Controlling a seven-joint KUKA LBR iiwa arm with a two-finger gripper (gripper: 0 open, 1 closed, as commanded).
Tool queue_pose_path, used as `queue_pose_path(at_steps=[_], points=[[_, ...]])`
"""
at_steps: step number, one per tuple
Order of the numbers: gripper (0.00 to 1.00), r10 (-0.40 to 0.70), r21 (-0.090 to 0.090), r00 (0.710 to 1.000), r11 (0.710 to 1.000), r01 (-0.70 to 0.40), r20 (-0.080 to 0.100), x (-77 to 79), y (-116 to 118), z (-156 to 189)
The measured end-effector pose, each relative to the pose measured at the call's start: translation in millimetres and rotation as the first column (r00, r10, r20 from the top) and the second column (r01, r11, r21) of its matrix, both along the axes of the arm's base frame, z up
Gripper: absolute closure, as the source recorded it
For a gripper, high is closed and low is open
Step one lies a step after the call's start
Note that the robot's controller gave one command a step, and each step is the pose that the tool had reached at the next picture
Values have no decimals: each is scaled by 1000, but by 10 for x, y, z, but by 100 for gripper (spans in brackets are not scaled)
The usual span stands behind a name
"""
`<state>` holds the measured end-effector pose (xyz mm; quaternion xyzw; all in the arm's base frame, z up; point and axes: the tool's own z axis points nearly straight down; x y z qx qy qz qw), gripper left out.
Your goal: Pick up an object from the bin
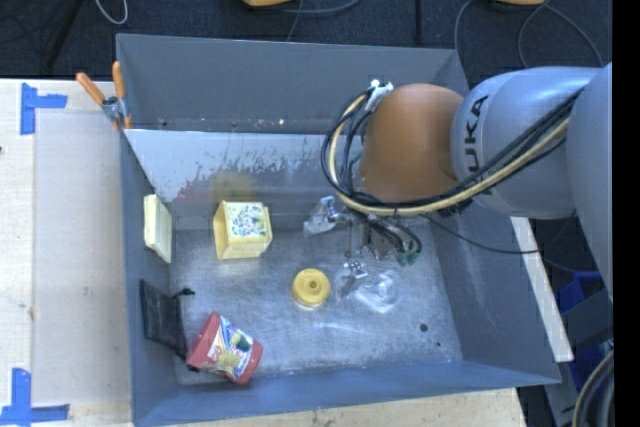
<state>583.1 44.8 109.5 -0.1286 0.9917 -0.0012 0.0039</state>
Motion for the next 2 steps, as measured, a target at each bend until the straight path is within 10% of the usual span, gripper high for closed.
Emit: queue_pose_path(at_steps=[1,2], points=[[100,227,2,974,974,-227,-3,27,356,-321],[100,226,2,974,974,-226,-3,27,355,-321]])
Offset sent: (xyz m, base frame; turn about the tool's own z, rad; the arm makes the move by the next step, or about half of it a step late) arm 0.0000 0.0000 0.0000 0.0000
